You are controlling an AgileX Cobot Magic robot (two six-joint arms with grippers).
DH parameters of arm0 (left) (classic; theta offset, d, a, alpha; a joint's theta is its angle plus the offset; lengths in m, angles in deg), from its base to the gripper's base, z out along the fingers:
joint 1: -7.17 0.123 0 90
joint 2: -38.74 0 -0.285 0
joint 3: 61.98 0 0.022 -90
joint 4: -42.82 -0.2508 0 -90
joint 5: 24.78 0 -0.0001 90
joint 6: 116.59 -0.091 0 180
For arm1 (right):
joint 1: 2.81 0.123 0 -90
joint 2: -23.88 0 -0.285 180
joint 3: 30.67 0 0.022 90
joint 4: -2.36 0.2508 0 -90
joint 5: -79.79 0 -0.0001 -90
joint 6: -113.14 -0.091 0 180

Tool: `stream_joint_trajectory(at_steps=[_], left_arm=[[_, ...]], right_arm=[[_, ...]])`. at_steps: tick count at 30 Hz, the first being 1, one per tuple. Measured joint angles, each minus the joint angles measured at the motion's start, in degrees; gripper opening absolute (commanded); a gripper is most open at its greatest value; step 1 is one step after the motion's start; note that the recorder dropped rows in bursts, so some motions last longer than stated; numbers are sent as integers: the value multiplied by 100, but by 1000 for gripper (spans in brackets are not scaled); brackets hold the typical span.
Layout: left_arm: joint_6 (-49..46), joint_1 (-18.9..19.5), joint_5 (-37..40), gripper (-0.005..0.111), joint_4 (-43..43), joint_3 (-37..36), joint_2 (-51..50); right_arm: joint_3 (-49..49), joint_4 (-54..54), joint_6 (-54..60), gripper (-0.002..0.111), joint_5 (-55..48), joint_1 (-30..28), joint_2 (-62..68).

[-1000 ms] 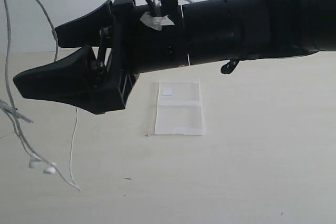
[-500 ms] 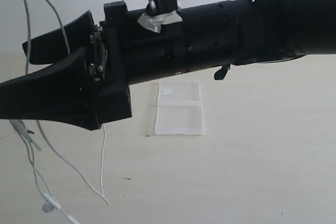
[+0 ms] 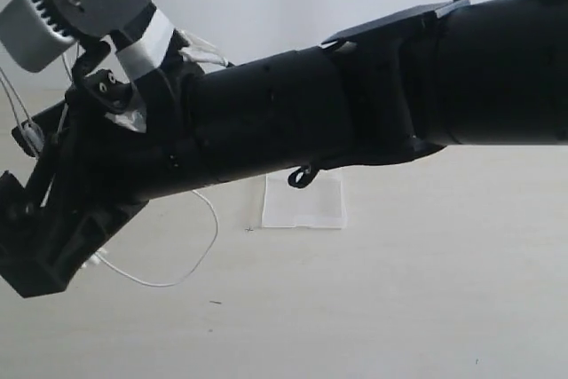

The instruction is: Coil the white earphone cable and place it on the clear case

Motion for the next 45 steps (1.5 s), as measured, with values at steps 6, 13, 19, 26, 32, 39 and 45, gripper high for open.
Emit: stream_joint_trajectory(at_steps=[6,13,19,26,32,39,45], left_arm=[[-76,0,0,0,79,0,0],[-76,0,-9,0,88,0,0],[-76,0,-72,0,88,0,0],[-76,0,-89,0,9,0,0],[-76,0,-89,0,-446,-13,42],[-76,0,-89,0,-746,-242,219],[-10,0,-98,0,-768,-679,219]], right_arm=[[340,0,-51,84,236,48,0],[404,0,-379,44,696,48,0],[404,0,-599,0,1030,48,0],[404,11,-647,0,1301,48,0],[392,-1400,-1957,0,2079,48,-247],[229,-5250,-5247,0,2117,-39,-854],[229,-8226,-8018,0,1485,-296,-1397]])
